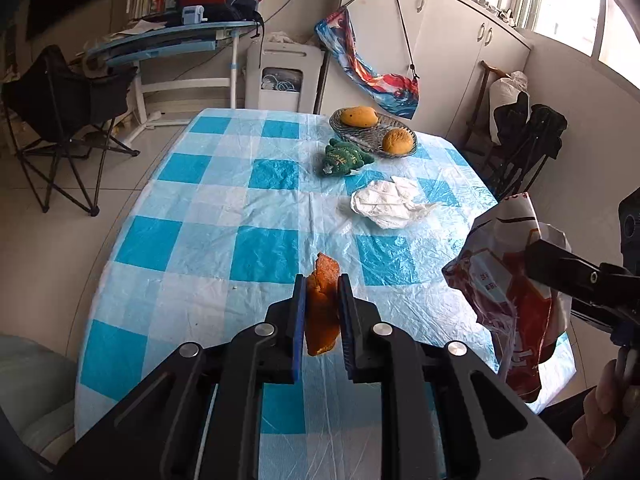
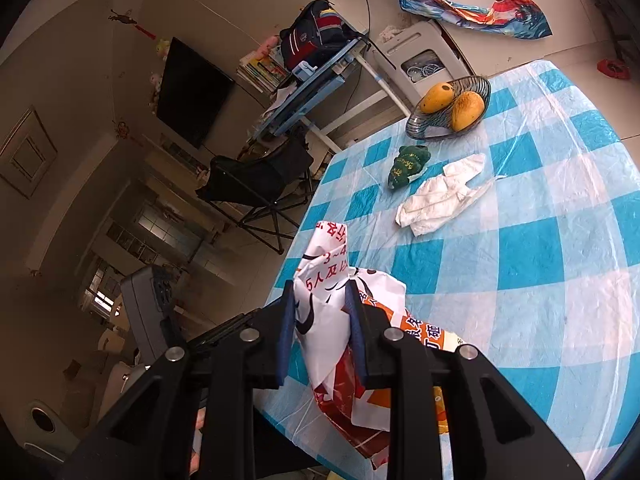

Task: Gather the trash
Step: 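Carry the snack bag and carrot peel over the yellow basin and open both grippers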

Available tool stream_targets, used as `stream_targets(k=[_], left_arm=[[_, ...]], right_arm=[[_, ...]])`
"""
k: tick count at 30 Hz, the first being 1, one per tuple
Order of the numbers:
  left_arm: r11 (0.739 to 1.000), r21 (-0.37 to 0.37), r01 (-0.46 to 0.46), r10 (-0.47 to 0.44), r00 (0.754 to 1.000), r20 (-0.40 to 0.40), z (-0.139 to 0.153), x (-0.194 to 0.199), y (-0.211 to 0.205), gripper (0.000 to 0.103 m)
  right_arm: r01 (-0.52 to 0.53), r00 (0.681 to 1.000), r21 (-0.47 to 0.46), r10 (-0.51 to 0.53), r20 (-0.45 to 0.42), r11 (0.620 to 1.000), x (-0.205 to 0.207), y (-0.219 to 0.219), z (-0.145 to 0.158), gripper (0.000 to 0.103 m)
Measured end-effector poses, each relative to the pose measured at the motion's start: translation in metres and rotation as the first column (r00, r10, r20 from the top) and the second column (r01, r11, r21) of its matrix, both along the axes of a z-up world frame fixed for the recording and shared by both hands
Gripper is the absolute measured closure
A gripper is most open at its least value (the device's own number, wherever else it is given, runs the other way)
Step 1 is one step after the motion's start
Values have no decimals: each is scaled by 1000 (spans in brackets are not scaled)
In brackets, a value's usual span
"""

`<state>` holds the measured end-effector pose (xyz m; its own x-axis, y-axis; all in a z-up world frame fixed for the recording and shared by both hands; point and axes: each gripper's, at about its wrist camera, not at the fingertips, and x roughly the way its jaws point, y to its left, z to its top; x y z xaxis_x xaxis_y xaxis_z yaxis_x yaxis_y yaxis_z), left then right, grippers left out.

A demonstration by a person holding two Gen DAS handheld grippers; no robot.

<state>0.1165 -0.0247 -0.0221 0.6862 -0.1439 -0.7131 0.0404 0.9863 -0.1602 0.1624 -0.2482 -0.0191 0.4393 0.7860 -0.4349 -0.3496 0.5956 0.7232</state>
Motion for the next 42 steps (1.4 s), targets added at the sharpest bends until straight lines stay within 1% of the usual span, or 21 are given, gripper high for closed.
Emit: stream_targets(k=[4, 9, 14, 20, 24, 27, 29, 30, 31, 32, 34, 37, 39, 40, 42], left_arm=[[999, -2, -34, 34, 999, 12, 5, -39, 13, 88], [999, 25, -43, 42, 998, 41, 13, -83, 23, 88], [998, 31, -52, 51, 998, 34, 12, -114, 31, 88], [998, 41, -45, 44, 998, 36, 12, -146, 34, 88], [998, 47, -32, 30, 999, 27, 11, -161, 33, 88], [998, 67, -13, 12, 1000, 11, 7, -170, 28, 88], [997, 81, 2, -1, 1000, -5, 4, -174, 24, 88], [996, 87, 10, -8, 1000, -16, 2, -176, 23, 88], [995, 94, 17, -14, 1000, -28, 0, -179, 21, 88], [995, 101, 23, -19, 999, -40, -2, -181, 19, 88], [993, 114, 34, -25, 997, -73, -7, -184, 16, 88], [991, 112, 68, -52, 989, -140, -19, -190, 11, 88], [988, 109, 108, -84, 976, -201, -29, -194, 6, 88], [985, 106, 133, -105, 966, -237, -36, -196, 3, 88], [980, 111, 162, -126, 952, -279, -45, -200, -3, 87]], right_arm=[[-28, 1000, 9, 28, -8, 1000, -21, 10, -5, 76], [-72, 997, 23, 73, -14, 997, -54, 23, -12, 76], [-133, 991, 26, 134, -32, 991, -94, 42, -21, 76], [-197, 975, -6, 195, -105, 980, -138, 66, -44, 76], [-200, 966, -40, 190, -177, 979, -153, 75, -62, 76], [-199, 962, -85, 178, -206, 976, -157, 79, -69, 76], [-194, 962, -110, 167, -218, 975, -159, 81, -71, 75], [-185, 963, -129, 153, -222, 974, -159, 81, -71, 72], [-171, 965, -146, 135, -225, 974, -156, 79, -72, 59], [-157, 967, -155, 121, -223, 975, -156, 78, -72, 54], [-123, 974, -176, 84, -212, 977, -154, 73, -71, 54], [-54, 987, -207, 21, -159, 977, -157, 59, -63, 51], [-6, 994, -223, -19, -110, 975, -157, 52, -58, 49], [16, 995, -230, -37, -88, 973, -157, 50, -55, 46], [52, 996, -238, -67, -55, 970, -157, 46, -53, 43]])
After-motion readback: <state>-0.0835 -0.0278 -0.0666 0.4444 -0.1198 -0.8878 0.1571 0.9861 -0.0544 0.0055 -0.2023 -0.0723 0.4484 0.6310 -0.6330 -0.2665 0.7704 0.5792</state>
